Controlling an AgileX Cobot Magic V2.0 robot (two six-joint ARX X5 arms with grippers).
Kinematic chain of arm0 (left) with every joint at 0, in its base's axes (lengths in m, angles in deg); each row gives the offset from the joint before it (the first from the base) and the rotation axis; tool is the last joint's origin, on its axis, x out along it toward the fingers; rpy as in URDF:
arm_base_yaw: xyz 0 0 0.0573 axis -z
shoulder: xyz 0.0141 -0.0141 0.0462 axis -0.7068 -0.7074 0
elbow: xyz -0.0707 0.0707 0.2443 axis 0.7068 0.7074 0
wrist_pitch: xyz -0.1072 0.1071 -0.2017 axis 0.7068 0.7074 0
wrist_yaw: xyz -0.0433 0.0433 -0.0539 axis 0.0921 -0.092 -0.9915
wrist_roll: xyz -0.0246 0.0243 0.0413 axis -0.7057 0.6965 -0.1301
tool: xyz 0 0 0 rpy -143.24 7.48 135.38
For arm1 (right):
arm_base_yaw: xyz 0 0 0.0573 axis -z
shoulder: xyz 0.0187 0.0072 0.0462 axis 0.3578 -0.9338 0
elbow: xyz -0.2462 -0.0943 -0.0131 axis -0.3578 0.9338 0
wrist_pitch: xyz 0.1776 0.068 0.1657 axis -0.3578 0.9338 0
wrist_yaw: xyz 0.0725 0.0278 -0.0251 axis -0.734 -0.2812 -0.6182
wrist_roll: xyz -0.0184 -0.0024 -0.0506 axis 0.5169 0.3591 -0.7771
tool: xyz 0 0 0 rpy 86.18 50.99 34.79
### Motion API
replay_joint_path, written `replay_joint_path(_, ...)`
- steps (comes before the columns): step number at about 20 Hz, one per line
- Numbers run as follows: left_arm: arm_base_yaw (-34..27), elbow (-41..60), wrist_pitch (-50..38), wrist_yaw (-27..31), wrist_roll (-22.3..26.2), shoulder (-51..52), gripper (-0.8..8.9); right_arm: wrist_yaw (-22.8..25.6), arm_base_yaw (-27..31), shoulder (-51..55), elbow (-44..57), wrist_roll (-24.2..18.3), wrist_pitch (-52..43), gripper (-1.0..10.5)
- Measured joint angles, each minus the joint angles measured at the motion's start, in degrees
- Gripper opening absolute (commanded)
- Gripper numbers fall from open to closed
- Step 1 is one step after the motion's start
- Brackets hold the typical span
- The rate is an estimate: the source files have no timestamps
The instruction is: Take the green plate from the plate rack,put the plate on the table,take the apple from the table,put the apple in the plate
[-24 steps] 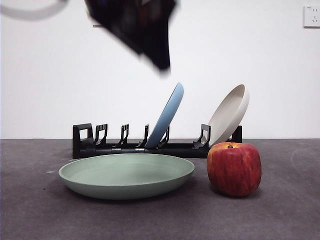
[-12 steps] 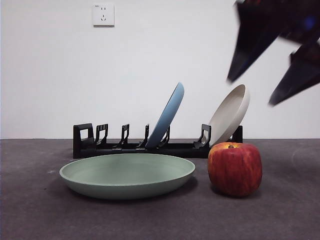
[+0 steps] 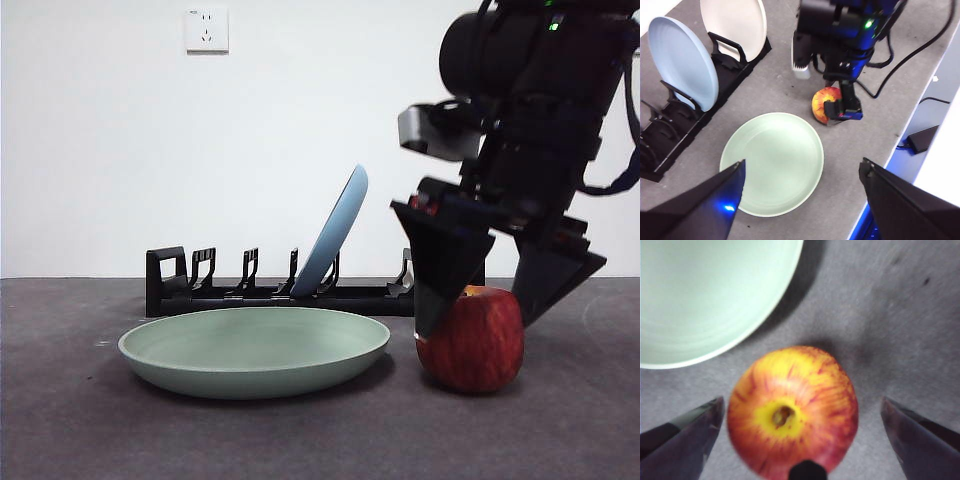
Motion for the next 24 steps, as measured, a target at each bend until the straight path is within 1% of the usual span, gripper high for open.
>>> replay_joint_path(3, 0.0, 0.0, 0.0, -0.3, -0.2, 0.0, 3.85, 0.0, 0.0, -1.6, 0.0, 0.0, -1.4, 6.2)
replay_joint_path(7, 0.0, 0.0, 0.0, -0.3, -0.2, 0.0, 3.85, 0.0, 0.0, -2.2, 0.0, 0.1, -1.3, 3.4)
replay_joint_path(10, 0.0, 0.0, 0.0, -0.3, -0.2, 0.0, 3.84, 0.0, 0.0, -2.2, 0.0, 0.6, -0.7, 0.4)
replay_joint_path(11, 0.0, 0.0, 0.0, -0.3, -0.2, 0.0, 3.83, -0.1, 0.0, -2.2, -0.1, 0.7, -0.7, -0.2)
replay_joint_path(16, 0.0, 0.0, 0.1, -0.3, -0.2, 0.0, 3.82, 0.0, 0.0, -0.7, -0.2, 2.1, 0.3, -0.1)
replay_joint_path(19, 0.0, 0.0, 0.1, -0.3, -0.2, 0.0, 3.82, 0.3, -0.5, 5.9, -0.8, 2.9, -1.0, -0.1)
replay_joint_path(21, 0.0, 0.0, 0.1, -0.3, -0.2, 0.0, 3.82, 0.4, -1.7, 7.1, -3.9, 3.1, -1.3, -0.1)
replay_joint_path(24, 0.0, 0.0, 0.1, -0.5, -0.2, 0.0, 3.82, 0.4, -4.9, 5.0, -9.0, 3.3, -2.1, -0.1)
